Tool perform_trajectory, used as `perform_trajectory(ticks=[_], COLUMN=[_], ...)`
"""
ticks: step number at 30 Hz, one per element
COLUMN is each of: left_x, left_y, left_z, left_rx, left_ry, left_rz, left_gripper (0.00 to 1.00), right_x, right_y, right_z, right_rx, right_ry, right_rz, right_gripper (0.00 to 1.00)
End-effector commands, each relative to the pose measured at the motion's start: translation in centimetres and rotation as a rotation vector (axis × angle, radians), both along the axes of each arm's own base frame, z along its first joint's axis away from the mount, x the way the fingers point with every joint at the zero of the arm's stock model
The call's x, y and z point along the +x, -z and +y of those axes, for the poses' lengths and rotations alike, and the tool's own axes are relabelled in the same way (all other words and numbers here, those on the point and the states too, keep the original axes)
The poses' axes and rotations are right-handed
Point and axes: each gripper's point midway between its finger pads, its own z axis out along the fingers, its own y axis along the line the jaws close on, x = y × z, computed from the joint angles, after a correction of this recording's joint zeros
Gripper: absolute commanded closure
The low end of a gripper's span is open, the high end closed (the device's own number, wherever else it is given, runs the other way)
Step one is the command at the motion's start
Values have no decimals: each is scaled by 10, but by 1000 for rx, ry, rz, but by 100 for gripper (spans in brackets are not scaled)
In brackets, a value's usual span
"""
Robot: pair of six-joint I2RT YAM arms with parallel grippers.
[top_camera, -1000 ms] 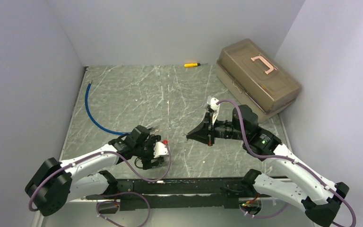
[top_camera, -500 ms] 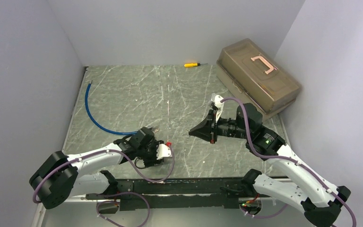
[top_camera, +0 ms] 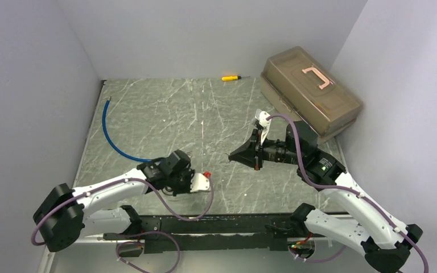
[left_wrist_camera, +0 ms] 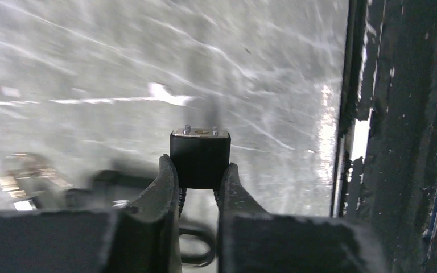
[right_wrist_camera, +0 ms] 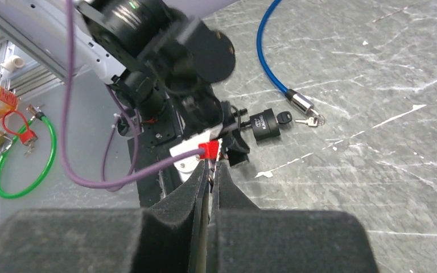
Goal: Unlock with the key
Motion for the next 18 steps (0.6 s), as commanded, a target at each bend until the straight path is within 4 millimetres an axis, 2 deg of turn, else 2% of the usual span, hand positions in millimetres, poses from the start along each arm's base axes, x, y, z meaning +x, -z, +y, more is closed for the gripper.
perform_trajectory(ticks=[1, 5, 8, 14, 16, 18], left_x=[23, 23, 15, 33, 35, 40], left_y=[-97, -183, -221, -318, -339, -355], left_z=[-20, -23, -5, 30, 40, 48], left_rx=[-112, -215, -175, -171, -145, -117], left_ry=[19, 63, 143, 173, 206, 187], left_rz=[-150, -259, -333, -761, -882, -943], left_gripper=[100, 100, 100, 100, 100, 100], right_x=[3, 4, 3, 11, 14, 15], right_y=[-21, -33, -46, -67, -79, -83], right_z=[1, 2, 5, 22, 30, 41], right_rx=[33, 52, 59, 72, 85, 65], right_ry=[-18, -39, -71, -128, -147, -161], right_rz=[-25, -24, -26, 6, -1, -4], right_gripper=[100, 100, 100, 100, 100, 100])
